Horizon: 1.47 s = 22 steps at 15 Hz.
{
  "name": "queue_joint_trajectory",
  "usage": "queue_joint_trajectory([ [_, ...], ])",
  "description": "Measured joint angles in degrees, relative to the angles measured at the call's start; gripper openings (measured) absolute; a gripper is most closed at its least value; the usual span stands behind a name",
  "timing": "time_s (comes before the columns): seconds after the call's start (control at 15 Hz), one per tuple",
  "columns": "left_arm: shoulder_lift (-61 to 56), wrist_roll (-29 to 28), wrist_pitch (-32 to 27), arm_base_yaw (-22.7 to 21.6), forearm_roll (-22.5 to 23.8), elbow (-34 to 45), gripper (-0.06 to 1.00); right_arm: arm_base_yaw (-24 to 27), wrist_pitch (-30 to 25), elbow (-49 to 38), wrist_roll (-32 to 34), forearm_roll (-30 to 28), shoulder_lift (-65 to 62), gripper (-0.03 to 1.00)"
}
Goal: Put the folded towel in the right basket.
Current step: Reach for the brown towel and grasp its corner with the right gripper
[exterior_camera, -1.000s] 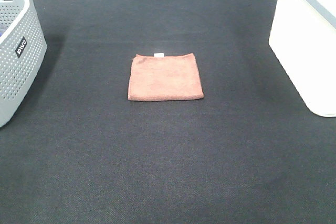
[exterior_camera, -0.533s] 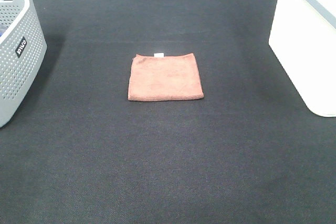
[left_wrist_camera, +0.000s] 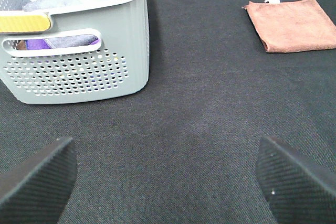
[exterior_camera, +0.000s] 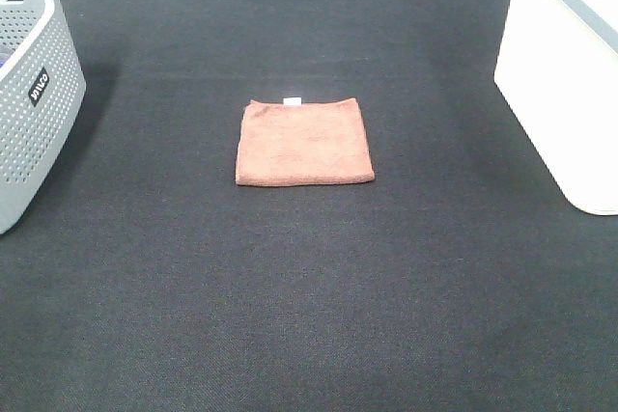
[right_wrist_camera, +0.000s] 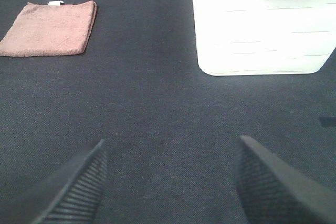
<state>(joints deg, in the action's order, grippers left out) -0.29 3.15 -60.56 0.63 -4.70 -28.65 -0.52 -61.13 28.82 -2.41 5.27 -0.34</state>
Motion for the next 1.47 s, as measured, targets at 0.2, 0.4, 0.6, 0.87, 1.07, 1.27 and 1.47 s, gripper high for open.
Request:
queue_joint_trajectory([
  [0.2,0.0,0.0,0.0,0.0,0.0,0.0,0.88,0.0,0.0,0.0,0.0,0.0,0.0,0.65],
  [0.4,0.0,0.0,0.0,0.0,0.0,0.0,0.88,0.0,0.0,0.0,0.0,0.0,0.0,0.65],
  [0.6,0.0,0.0,0.0,0.0,0.0,0.0,0.88,0.0,0.0,0.0,0.0,0.0,0.0,0.65],
  [0.87,0.0,0.0,0.0,0.0,0.0,0.0,0.88,0.0,0.0,0.0,0.0,0.0,0.0,0.65],
  [1.07,0.0,0.0,0.0,0.0,0.0,0.0,0.88,0.0,0.0,0.0,0.0,0.0,0.0,0.65],
  [1.27,0.0,0.0,0.0,0.0,0.0,0.0,0.88,0.0,0.0,0.0,0.0,0.0,0.0,0.65],
  [1.47,0.0,0.0,0.0,0.0,0.0,0.0,0.88,0.0,0.0,0.0,0.0,0.0,0.0,0.65],
])
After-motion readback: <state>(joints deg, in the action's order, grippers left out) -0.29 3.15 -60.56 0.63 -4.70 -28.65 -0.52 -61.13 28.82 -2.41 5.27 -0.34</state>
